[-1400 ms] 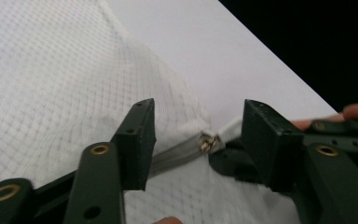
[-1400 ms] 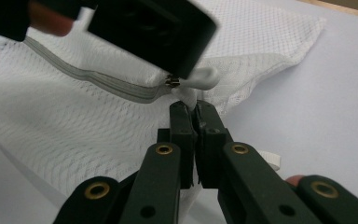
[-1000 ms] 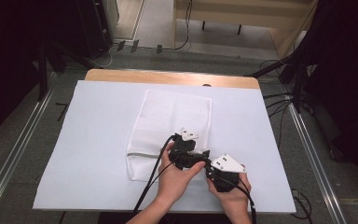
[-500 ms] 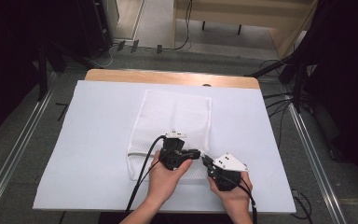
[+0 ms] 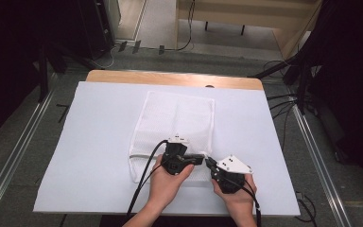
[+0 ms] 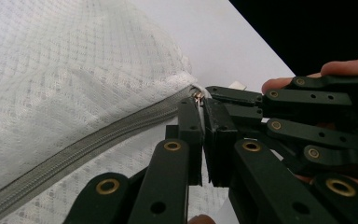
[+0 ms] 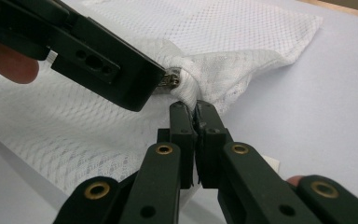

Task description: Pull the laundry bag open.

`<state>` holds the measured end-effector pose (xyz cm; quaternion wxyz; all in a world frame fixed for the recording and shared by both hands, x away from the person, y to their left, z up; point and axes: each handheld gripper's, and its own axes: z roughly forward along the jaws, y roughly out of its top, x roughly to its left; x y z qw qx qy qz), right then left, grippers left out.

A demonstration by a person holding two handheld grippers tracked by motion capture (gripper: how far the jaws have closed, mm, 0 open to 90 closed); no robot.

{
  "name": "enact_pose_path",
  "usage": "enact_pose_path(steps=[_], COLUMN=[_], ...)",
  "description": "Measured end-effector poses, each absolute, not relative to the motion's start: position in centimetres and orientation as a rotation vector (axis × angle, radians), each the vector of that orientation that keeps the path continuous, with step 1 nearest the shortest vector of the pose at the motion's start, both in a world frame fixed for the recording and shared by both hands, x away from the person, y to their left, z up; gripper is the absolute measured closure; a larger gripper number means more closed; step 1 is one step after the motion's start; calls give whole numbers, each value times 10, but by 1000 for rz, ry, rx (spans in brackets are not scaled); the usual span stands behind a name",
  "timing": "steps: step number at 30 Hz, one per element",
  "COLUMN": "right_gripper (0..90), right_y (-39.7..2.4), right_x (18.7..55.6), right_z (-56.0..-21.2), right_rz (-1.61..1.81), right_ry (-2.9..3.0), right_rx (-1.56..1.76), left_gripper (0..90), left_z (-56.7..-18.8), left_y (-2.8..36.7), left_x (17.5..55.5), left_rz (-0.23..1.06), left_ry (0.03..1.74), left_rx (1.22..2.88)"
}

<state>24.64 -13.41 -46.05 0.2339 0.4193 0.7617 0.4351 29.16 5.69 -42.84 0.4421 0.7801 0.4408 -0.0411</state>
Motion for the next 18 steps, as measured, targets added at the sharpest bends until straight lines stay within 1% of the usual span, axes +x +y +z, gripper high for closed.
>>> enact_pose_path(steps=[15, 18], right_gripper=[894, 895], right_y=[-131, -131], right_x=[244, 244], right_z=[-458, -457], right_rz=[1172, 1167], right_ry=[2107, 2110], right_rx=[1139, 1138], left_gripper=[874, 874], left_z=[-436, -438], left_y=[64, 66], left_x=[293, 294], left_rz=[-94, -116], left_ry=[1068, 1066], left_rx=[1950, 1941])
